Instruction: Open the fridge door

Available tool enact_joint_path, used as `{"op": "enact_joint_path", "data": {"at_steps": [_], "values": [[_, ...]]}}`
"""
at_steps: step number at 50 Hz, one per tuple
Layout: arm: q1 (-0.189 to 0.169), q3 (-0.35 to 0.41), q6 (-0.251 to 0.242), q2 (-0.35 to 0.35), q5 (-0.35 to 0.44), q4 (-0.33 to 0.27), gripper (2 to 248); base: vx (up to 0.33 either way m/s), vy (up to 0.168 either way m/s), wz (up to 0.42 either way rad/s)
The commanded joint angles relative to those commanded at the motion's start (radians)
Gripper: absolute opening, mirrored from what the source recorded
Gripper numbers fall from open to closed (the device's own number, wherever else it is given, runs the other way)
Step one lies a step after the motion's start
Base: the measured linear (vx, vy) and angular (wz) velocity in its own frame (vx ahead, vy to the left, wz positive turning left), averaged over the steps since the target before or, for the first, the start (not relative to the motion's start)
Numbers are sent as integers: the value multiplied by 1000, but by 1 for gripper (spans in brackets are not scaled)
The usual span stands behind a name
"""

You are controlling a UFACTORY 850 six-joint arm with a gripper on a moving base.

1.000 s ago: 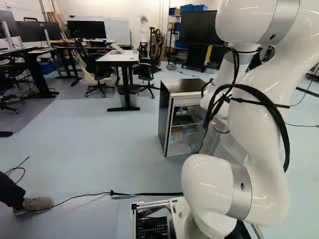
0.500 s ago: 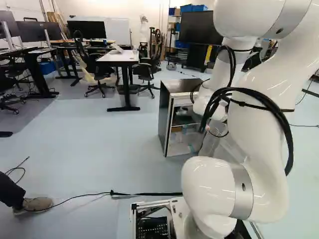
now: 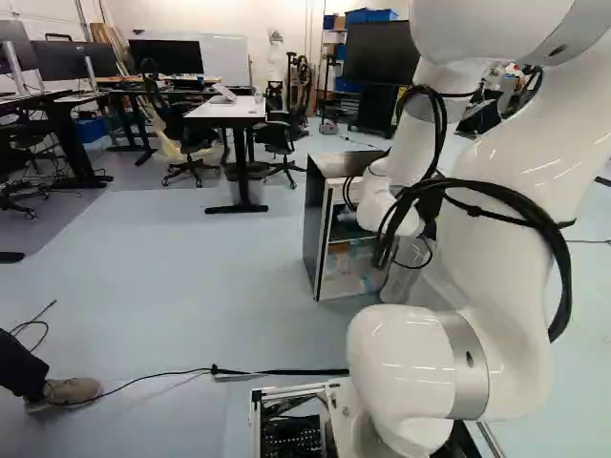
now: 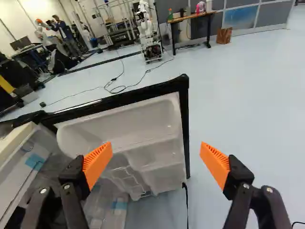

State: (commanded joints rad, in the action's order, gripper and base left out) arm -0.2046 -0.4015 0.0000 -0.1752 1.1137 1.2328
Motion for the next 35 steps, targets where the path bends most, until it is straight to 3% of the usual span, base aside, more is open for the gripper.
{"op": "enact_joint_path", "data": {"at_steps": [20, 35], "values": [[88, 73, 0, 62, 0, -111, 247, 0, 0, 0], [101, 84, 0, 71, 0, -185, 247, 0, 0, 0]]}}
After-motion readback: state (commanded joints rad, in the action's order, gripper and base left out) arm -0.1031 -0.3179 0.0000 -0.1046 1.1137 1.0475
